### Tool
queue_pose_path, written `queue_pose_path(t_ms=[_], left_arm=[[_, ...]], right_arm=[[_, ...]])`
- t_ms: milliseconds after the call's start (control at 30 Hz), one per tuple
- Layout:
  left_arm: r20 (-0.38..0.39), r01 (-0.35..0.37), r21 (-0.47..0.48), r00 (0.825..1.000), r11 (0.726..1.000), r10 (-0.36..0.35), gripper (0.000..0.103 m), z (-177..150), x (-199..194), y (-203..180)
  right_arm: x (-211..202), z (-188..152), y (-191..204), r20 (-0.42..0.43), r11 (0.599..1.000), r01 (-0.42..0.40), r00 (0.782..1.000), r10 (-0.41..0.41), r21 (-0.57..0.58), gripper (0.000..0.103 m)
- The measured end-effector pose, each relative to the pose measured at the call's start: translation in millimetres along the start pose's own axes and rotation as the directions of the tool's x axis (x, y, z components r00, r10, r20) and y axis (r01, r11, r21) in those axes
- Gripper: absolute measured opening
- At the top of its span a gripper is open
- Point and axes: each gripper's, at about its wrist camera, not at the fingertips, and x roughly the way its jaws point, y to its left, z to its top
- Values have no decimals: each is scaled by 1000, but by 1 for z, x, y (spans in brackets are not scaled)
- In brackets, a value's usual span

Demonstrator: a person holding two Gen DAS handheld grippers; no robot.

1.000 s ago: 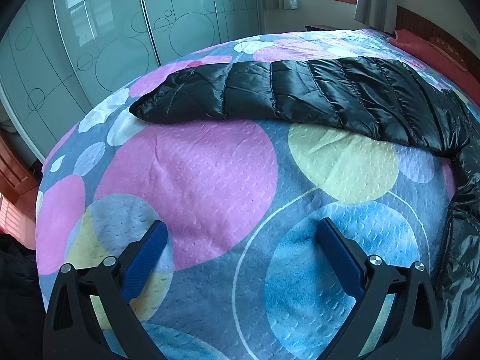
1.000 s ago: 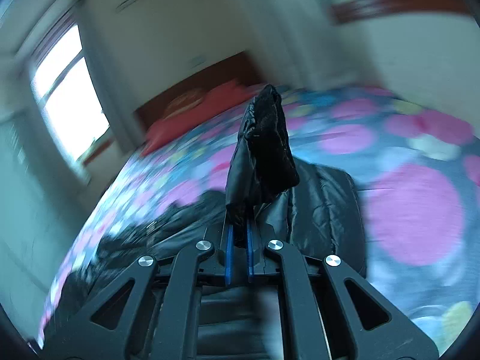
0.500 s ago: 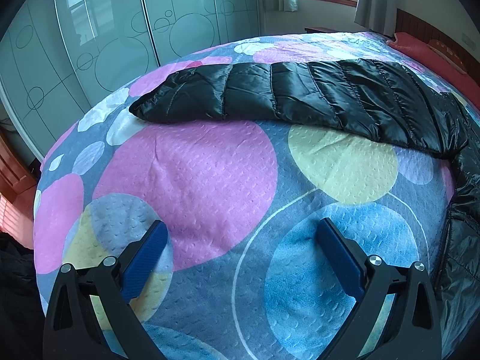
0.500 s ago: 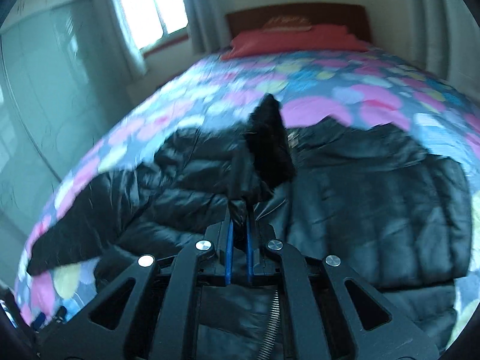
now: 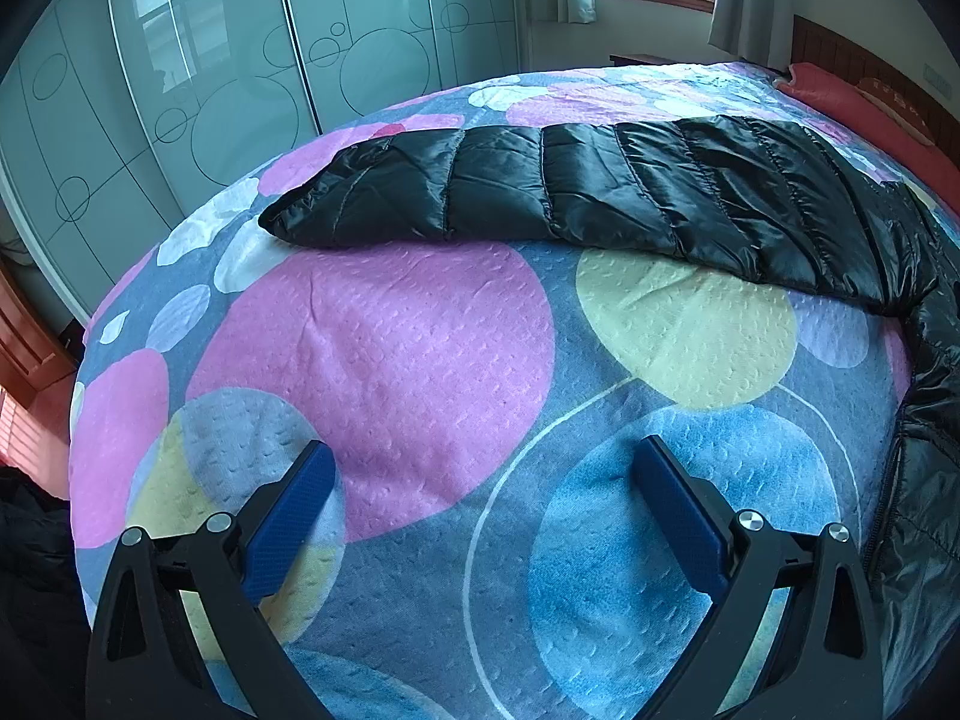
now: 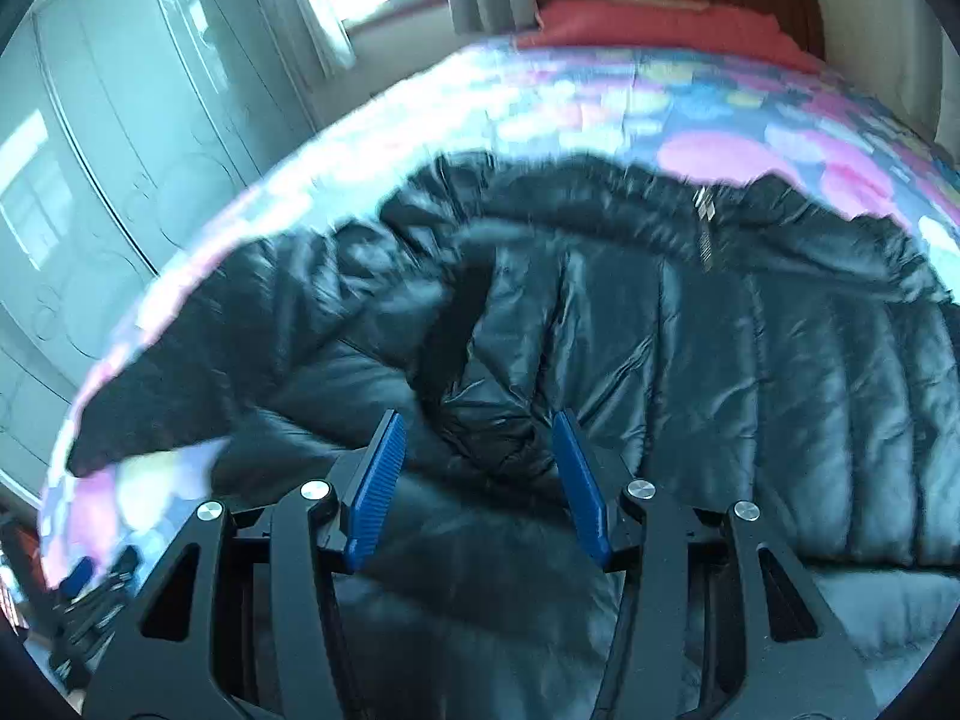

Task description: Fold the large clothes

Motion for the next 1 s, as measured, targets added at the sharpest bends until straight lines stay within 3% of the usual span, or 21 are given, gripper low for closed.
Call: queue_pose_path(t_ms=[100,200,300,400,500,567,667,767,833,1000], left_arm=[[0,0,0,1000,1000,0,99,1,0,0],[1,-2,2,1000,1000,2,99,0,0,0],[3,-5,4,1000,1000,5,99,0,1,0],[4,-7,5,1000,1000,7,99,0,1,0],[5,-10,8,1000,1000,10,99,0,0,-1],[5,-12,9,1000,1000,12,99,-1,0,-2],[5,-12,10,1000,1000,12,99,-1,1,-2],[6,-17,13,1000,1000,17,99,0,1,-2],[6,-16,14,1000,1000,16,99,-1,0,-2],[6,-16,14,1000,1000,16,99,-1,0,-2]], right_arm=[[-45,0,-23,83,1000,-1,997,-1,19,50],[-80,-3,-74,127,993,70,989,-81,95,48],[-99,-12,-149,115,953,180,970,-213,245,40],[-94,-28,-196,55,913,264,954,-295,311,32],[-66,-47,-212,-30,910,293,954,-298,292,30],[-56,-51,-207,-30,912,320,946,-324,255,30],[-63,-38,-200,-33,908,349,936,-351,234,31],[-77,-18,-198,32,903,346,930,-365,254,31],[-65,-1,-204,39,899,352,927,-374,260,32],[-14,-4,-227,-59,890,367,929,-365,272,38]])
